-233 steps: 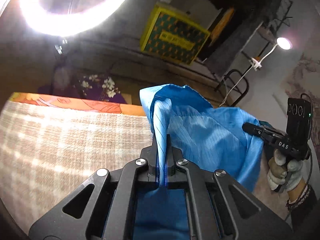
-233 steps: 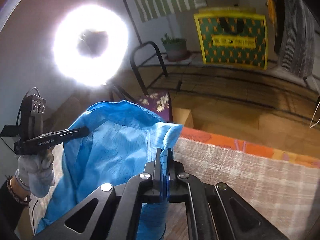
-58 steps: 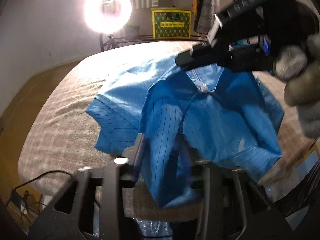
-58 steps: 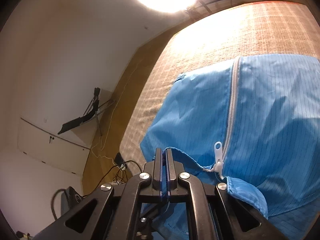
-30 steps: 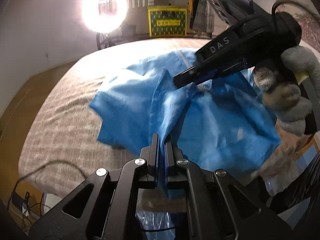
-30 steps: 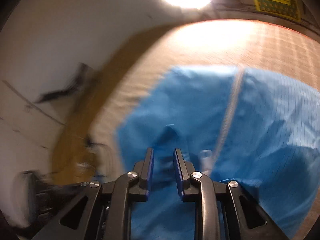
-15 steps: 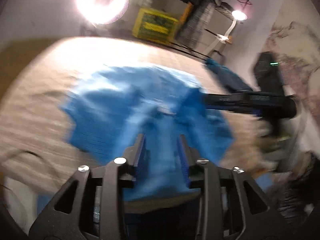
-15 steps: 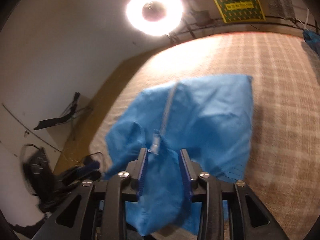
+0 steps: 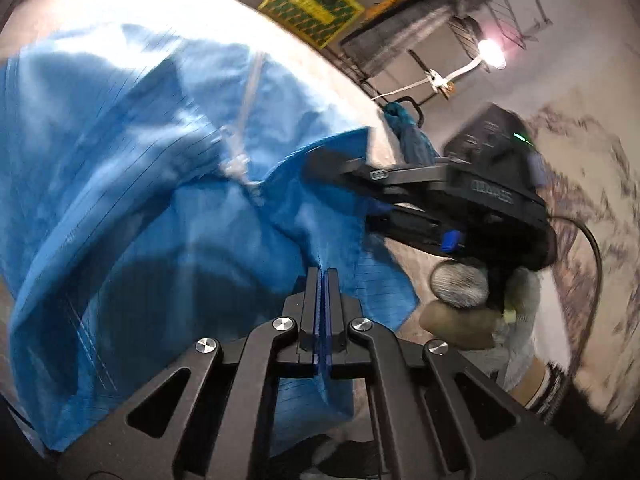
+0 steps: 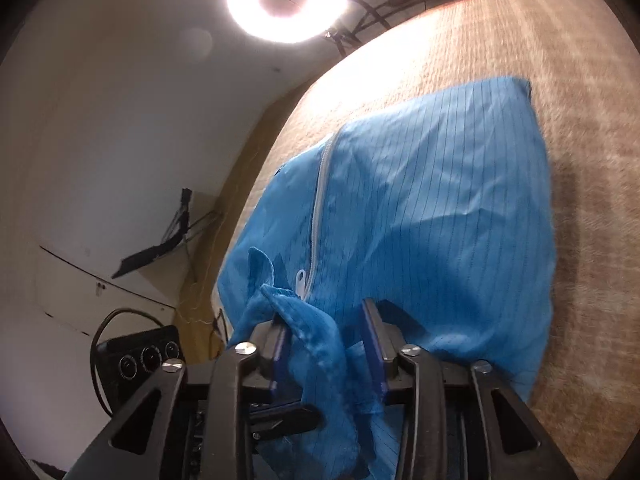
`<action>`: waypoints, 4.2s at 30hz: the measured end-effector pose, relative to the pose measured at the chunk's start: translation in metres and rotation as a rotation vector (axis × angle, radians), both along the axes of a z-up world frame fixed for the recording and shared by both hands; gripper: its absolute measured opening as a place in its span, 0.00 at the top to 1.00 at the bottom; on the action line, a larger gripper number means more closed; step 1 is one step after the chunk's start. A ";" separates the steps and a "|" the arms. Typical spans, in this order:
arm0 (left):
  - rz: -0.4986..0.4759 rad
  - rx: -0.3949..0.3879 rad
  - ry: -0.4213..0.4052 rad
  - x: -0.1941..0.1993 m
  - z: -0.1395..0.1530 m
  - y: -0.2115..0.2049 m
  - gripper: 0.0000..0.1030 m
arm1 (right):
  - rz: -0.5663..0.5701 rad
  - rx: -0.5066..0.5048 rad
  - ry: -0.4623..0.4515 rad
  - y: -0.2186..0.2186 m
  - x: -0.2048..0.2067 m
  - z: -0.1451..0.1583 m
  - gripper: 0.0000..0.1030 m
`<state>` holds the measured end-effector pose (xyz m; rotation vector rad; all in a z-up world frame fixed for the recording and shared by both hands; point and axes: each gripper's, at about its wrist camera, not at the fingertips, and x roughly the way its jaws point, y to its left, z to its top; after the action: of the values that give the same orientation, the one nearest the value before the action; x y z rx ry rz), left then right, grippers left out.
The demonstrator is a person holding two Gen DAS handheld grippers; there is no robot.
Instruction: Fold large clothes
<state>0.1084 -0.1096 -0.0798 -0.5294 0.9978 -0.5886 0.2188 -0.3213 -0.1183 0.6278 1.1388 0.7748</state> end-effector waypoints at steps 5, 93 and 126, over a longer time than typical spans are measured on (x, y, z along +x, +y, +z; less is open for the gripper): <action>-0.039 0.084 -0.086 -0.015 0.008 -0.004 1.00 | 0.039 0.248 0.130 -0.008 -0.003 -0.016 0.94; 0.047 0.352 0.022 0.186 -0.003 0.067 0.61 | -0.084 -0.544 -0.264 0.005 0.035 0.026 0.62; 0.169 -0.156 0.338 0.113 -0.067 0.205 0.33 | -0.229 -0.054 0.021 -0.106 -0.007 -0.020 0.20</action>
<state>0.2211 0.0952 -0.1467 -0.8637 1.2173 -0.4355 0.2115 -0.4274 -0.1382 0.7084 1.0817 0.5414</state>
